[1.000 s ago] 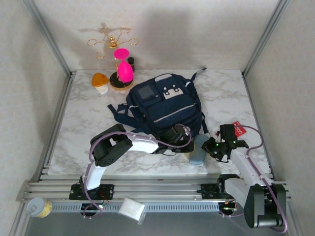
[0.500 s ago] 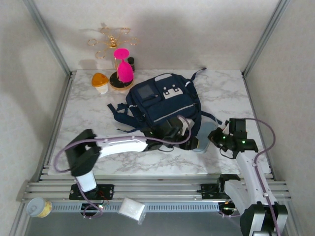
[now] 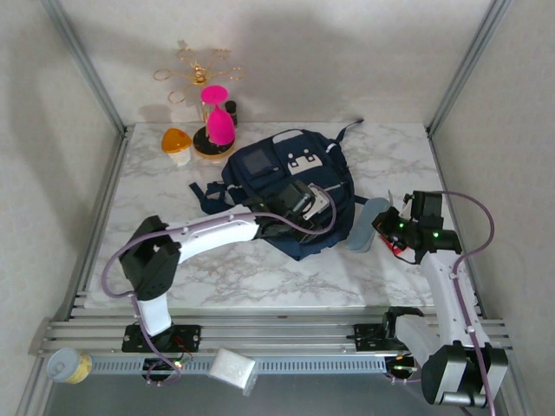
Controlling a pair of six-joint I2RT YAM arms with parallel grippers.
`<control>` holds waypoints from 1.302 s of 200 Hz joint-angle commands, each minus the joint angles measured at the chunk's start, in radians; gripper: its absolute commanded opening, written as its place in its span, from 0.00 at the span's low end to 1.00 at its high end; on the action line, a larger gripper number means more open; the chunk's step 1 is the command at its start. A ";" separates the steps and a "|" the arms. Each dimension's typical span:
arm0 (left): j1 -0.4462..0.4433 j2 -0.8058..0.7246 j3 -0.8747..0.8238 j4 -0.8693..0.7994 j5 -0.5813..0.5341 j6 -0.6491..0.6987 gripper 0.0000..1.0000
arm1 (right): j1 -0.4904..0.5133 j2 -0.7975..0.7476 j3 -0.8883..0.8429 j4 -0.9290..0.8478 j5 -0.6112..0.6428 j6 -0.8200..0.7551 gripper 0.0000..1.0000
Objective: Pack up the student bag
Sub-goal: Open the student bag at the center of the table.
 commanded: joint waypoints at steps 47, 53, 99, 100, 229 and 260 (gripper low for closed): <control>0.061 0.122 0.120 -0.001 -0.090 0.127 0.55 | -0.067 0.029 0.006 0.076 -0.095 -0.035 0.06; 0.071 0.130 0.134 -0.002 -0.086 0.126 0.55 | -0.069 0.032 0.003 0.081 -0.101 -0.036 0.05; 0.126 0.149 0.182 0.021 -0.083 0.141 0.38 | -0.083 0.043 -0.008 0.097 -0.117 -0.043 0.05; 0.127 0.149 0.182 0.022 -0.081 0.141 0.37 | -0.084 0.043 -0.008 0.097 -0.117 -0.043 0.05; 0.155 0.086 0.460 -0.122 -0.077 -0.047 0.00 | -0.076 0.083 0.017 0.283 -0.339 0.113 0.05; 0.161 0.057 0.487 -0.103 -0.031 -0.121 0.00 | 0.051 0.179 0.008 0.501 -0.317 0.280 0.05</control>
